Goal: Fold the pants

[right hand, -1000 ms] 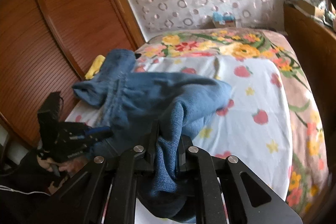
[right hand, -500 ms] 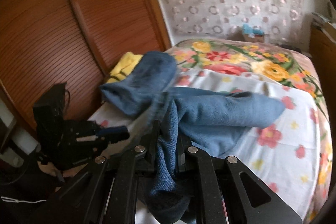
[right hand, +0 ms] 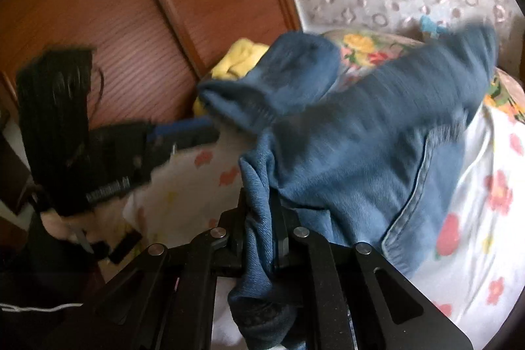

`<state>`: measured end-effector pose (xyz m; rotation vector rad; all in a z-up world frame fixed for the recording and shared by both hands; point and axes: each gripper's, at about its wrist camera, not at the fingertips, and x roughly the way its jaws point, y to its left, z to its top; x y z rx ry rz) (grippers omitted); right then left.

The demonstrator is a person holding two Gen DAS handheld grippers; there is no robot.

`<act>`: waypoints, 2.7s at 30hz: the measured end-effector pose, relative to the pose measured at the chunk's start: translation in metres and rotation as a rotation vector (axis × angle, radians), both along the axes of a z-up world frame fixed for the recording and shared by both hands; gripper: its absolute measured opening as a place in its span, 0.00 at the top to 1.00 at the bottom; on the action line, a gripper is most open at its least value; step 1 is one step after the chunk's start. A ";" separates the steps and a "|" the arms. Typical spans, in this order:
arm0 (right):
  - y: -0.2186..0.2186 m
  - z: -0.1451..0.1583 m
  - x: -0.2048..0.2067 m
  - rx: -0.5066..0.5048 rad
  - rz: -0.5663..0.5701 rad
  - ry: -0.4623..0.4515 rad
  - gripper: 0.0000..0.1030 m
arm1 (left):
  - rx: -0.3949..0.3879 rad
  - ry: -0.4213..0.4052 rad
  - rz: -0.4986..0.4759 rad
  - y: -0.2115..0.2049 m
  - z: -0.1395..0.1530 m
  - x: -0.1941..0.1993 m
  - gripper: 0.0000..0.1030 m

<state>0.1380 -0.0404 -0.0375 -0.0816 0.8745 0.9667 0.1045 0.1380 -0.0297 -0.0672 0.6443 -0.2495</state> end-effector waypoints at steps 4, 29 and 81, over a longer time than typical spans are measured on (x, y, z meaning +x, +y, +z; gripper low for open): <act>0.013 -0.023 -0.005 -0.041 0.018 0.026 0.92 | 0.001 -0.006 0.005 0.002 0.001 0.000 0.91; -0.066 0.018 0.079 -0.142 -0.192 -0.137 0.40 | 0.005 0.061 -0.088 -0.048 -0.013 0.024 0.91; -0.033 0.041 0.071 0.011 0.007 0.077 0.82 | -0.207 0.128 -0.072 -0.026 -0.033 0.012 0.95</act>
